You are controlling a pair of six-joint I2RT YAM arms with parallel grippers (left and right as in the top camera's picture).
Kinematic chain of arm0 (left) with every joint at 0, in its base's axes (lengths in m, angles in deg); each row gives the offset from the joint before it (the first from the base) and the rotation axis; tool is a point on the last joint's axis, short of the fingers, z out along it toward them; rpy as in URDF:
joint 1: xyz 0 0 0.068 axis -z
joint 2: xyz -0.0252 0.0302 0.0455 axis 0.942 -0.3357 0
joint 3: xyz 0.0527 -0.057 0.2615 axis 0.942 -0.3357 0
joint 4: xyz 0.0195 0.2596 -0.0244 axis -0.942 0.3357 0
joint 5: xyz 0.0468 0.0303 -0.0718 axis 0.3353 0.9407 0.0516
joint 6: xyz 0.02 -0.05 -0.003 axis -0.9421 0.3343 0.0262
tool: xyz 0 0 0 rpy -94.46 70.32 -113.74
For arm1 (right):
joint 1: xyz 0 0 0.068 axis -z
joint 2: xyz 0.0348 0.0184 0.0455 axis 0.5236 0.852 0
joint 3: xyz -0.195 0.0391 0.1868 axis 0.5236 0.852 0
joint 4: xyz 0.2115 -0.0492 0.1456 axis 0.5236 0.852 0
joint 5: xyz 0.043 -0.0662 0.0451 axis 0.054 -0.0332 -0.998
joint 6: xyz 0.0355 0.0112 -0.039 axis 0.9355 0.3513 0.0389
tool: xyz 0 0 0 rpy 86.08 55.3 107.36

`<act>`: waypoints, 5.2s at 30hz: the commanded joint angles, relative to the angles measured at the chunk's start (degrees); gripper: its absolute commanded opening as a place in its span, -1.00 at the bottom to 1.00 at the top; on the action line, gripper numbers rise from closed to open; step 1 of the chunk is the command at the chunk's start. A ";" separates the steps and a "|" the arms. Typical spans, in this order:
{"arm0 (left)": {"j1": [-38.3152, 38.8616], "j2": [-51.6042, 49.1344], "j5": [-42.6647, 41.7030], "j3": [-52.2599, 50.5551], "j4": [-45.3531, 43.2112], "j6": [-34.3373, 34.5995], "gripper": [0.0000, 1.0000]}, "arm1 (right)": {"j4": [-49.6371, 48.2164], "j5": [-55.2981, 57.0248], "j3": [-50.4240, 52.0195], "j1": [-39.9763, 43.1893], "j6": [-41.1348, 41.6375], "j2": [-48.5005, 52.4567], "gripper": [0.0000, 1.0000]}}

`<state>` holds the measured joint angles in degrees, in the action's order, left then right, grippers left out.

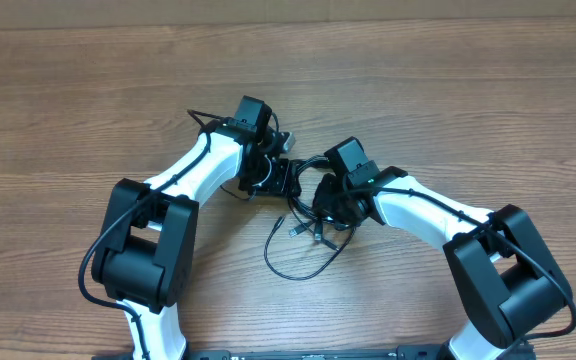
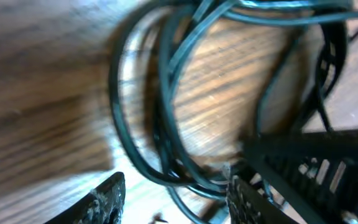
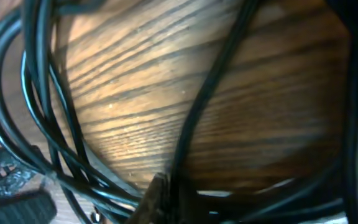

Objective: Untangle cables

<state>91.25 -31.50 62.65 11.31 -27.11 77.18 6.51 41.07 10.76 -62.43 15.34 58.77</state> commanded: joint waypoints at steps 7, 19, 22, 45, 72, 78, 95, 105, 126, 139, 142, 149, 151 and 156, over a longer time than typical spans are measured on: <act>0.85 0.52 7.96 -1.05 -3.45 7.91 -0.06 | -0.02 -2.27 -0.24 0.68 -2.97 -0.37 -0.93; 1.66 0.52 11.47 -1.07 -2.10 9.73 -0.04 | 7.26 -0.22 -0.44 8.17 -7.45 -7.26 -0.93; 1.66 0.52 11.47 -1.07 -1.86 9.53 0.02 | 10.86 2.32 -0.44 9.25 -9.70 -7.26 -0.93; 1.55 0.55 18.73 0.15 2.80 6.25 0.06 | 17.59 5.35 0.09 9.62 -15.67 -6.91 -0.93; 1.51 0.52 3.78 2.84 3.82 7.58 0.34 | 20.50 -2.75 -3.45 14.47 -23.12 -6.93 -0.33; 2.05 0.52 3.80 0.31 -0.61 7.85 0.13 | 18.86 -2.49 -3.45 14.49 -23.15 -6.58 0.44; 2.10 0.52 6.27 0.11 -1.01 7.82 -0.09 | 16.24 3.96 -3.45 14.49 -23.10 -5.51 0.73; 2.12 0.52 6.75 0.11 -0.83 7.82 -0.13 | 13.51 3.98 -3.45 14.49 -22.93 -5.51 0.75; 4.35 0.52 11.47 -0.98 -0.33 5.46 -0.28 | 17.31 8.28 -2.71 14.84 -17.94 -5.31 0.86; 1.05 0.52 24.68 -1.68 10.14 11.67 -0.92 | 8.00 -5.86 0.31 14.69 -17.77 -5.31 0.84; -0.39 0.55 19.74 -1.38 11.72 9.55 -0.92 | 7.78 -5.70 0.31 14.58 -20.61 -5.31 0.84; -2.21 0.85 0.20 3.61 12.00 0.96 -0.83 | 8.41 -7.56 -0.90 16.87 -23.39 -5.33 0.82; -2.05 0.85 -1.81 4.74 11.45 0.44 -0.75 | 8.46 -10.60 -1.31 18.14 -25.11 -5.33 0.82; -0.50 0.85 -1.22 4.76 8.50 0.50 -0.52 | 8.92 -12.70 -1.31 21.35 -25.97 -5.33 0.83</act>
<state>89.67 -31.10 64.31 15.29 -18.04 79.56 15.27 30.80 10.67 -42.73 -9.01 53.00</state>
